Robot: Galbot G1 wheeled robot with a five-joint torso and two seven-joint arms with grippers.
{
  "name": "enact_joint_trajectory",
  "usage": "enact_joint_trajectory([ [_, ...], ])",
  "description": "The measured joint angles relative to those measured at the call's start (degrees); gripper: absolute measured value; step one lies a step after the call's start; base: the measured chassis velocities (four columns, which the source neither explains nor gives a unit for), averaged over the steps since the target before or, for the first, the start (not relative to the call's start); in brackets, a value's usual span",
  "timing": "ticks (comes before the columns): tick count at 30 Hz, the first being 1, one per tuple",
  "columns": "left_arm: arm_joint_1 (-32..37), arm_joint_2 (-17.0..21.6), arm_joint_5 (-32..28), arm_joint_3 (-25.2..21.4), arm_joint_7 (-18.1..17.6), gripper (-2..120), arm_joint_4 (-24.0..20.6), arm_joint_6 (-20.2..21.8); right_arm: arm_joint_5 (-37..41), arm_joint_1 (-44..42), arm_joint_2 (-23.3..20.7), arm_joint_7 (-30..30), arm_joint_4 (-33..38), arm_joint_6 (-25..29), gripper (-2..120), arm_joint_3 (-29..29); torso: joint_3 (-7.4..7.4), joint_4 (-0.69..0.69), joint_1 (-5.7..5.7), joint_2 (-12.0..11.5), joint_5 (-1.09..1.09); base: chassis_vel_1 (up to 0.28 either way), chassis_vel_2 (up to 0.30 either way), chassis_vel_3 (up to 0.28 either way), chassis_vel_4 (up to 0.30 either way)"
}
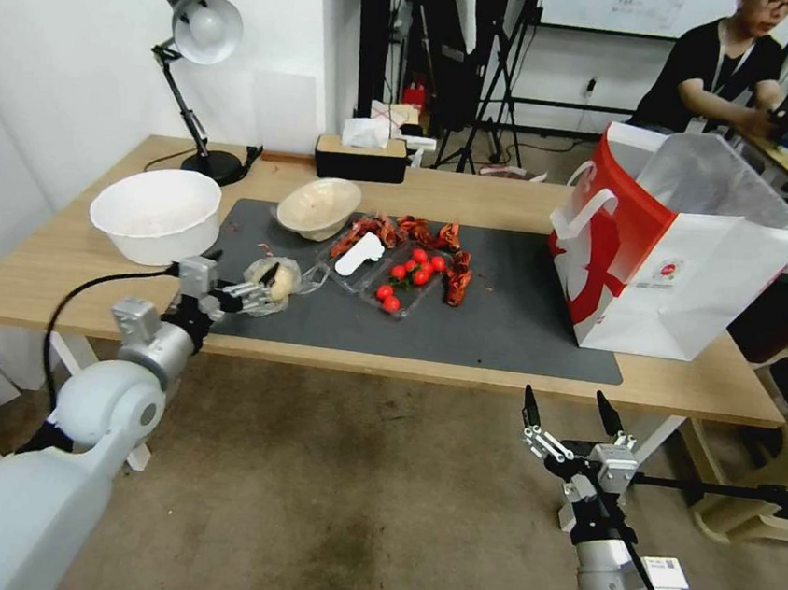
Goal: Pick up the trash from the table and place it into the takeout bag.
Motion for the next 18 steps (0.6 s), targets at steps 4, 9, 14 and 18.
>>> enact_joint_trajectory([
  [4, -1.4, 0.3, 0.1, 1.4, 1.0, 100, 1.2, 0.7, 0.0, -0.1, 0.2, 0.0, -0.4, 0.1, 100, 0.1, 0.00, 0.00, 0.00, 0.0, -0.01, 0.000, 0.000, 0.000, 0.000],
  [9, -4.5, 0.4, 0.4, 4.0, 1.6, 100, 3.5, 2.9, -0.1, 0.0, 0.2, 0.0, -1.2, 0.1, 100, 0.1, 0.00, 0.00, 0.00, 0.0, 0.00, 0.000, 0.000, 0.000, 0.000],
  [14, -6.4, 0.4, 1.3, 5.0, 1.2, 100, 5.2, 4.6, -0.1, 0.0, 0.2, 0.2, -1.4, 0.2, 100, 0.3, 0.00, 0.00, 0.00, 0.0, 0.00, 0.000, 0.000, 0.000, 0.000],
  [18, -6.9, 0.4, 1.6, 5.3, 0.9, 100, 5.6, 5.1, -0.2, 0.0, 0.2, 0.2, -1.5, 0.2, 100, 0.4, 0.00, 0.00, 0.00, 0.0, 0.00, 0.000, 0.000, 0.000, 0.000],
])
